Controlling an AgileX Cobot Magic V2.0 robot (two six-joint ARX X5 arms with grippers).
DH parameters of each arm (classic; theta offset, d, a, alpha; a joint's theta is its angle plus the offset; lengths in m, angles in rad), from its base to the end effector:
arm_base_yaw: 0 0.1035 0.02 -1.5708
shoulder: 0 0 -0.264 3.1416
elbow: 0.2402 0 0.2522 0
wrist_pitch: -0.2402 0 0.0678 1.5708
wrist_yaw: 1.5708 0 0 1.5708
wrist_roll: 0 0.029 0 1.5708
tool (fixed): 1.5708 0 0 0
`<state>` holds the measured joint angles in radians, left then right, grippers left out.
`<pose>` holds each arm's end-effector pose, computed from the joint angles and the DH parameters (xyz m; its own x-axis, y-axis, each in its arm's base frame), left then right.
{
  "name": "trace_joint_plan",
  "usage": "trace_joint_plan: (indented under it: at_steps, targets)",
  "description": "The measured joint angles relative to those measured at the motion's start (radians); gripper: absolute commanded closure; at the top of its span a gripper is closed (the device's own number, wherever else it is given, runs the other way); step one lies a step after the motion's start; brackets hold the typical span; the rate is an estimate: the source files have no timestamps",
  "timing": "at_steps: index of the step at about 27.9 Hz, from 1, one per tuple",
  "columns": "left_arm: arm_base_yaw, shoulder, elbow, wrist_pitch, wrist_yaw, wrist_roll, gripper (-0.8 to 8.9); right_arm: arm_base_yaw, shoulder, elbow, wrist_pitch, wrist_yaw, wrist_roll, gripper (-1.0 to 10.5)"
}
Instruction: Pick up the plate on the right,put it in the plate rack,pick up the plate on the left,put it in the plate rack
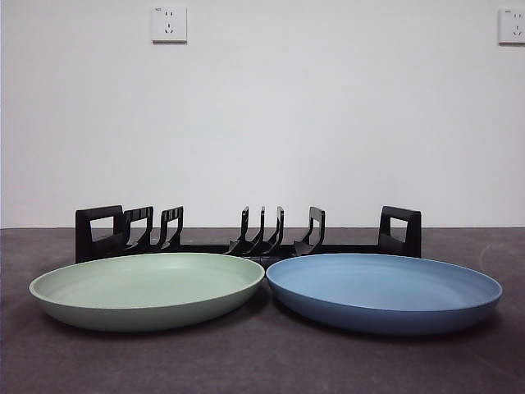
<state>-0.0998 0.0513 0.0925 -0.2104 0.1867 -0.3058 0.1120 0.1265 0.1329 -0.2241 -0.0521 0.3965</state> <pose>0.0925 -0.0147 0.1709 0.9453 -0.2812 -0.1655 0.2165 0.9200 -0.3266 0.0964 0.0124 0.1775 0.9631 0.1607 -0.2157 -0.0667 0.9195 0.3875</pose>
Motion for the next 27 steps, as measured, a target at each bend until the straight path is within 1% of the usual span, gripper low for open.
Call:
trace_joint_plan:
  at_steps: [6, 10, 11, 14, 17, 20, 22, 23, 24, 25, 26, 27]
  targets:
    - [0.000, 0.140, 0.111, -0.005, 0.001, -0.002, 8.20, 0.000, 0.217, 0.144, -0.018, -0.001, 0.000, 9.6]
    - [0.000, 0.269, 0.196, -0.005, 0.023, 0.014, 8.20, 0.000, 0.392, 0.262, -0.045, -0.002, -0.011, 9.6]
    - [0.000, 0.300, 0.217, -0.005, 0.034, 0.018, 8.20, 0.000, 0.432, 0.286, -0.050, -0.008, -0.019, 9.6]
    - [0.000, 0.414, 0.290, -0.005, 0.069, 0.040, 8.21, 0.000, 0.565, 0.365, -0.064, -0.062, -0.057, 9.6]
    - [0.000, 0.526, 0.359, -0.014, 0.107, 0.053, 8.19, 0.000, 0.680, 0.429, -0.091, -0.113, -0.084, 9.6]
    - [0.000, 0.693, 0.453, -0.025, 0.183, 0.069, 8.18, 0.000, 0.830, 0.518, -0.154, -0.181, -0.134, 9.5]
    - [0.000, 0.795, 0.504, -0.032, 0.269, 0.098, 8.16, 0.000, 0.927, 0.573, -0.199, -0.185, -0.175, 9.4]
    - [0.000, 0.817, 0.517, -0.033, 0.281, 0.103, 8.13, 0.000, 0.948, 0.582, -0.204, -0.185, -0.183, 9.4]
    - [-0.002, 0.848, 0.534, -0.033, 0.288, 0.105, 7.96, 0.000, 0.978, 0.594, -0.209, -0.201, -0.193, 9.1]
    - [-0.008, 0.872, 0.545, -0.033, 0.288, 0.107, 7.06, 0.000, 1.004, 0.600, -0.207, -0.217, -0.199, 8.4]
    - [-0.014, 0.888, 0.551, -0.034, 0.287, 0.108, 5.91, 0.000, 1.026, 0.603, -0.208, -0.231, -0.203, 7.6]
    - [-0.025, 0.898, 0.557, -0.038, 0.286, 0.108, 5.18, 0.000, 1.043, 0.604, -0.209, -0.236, -0.204, 7.2]
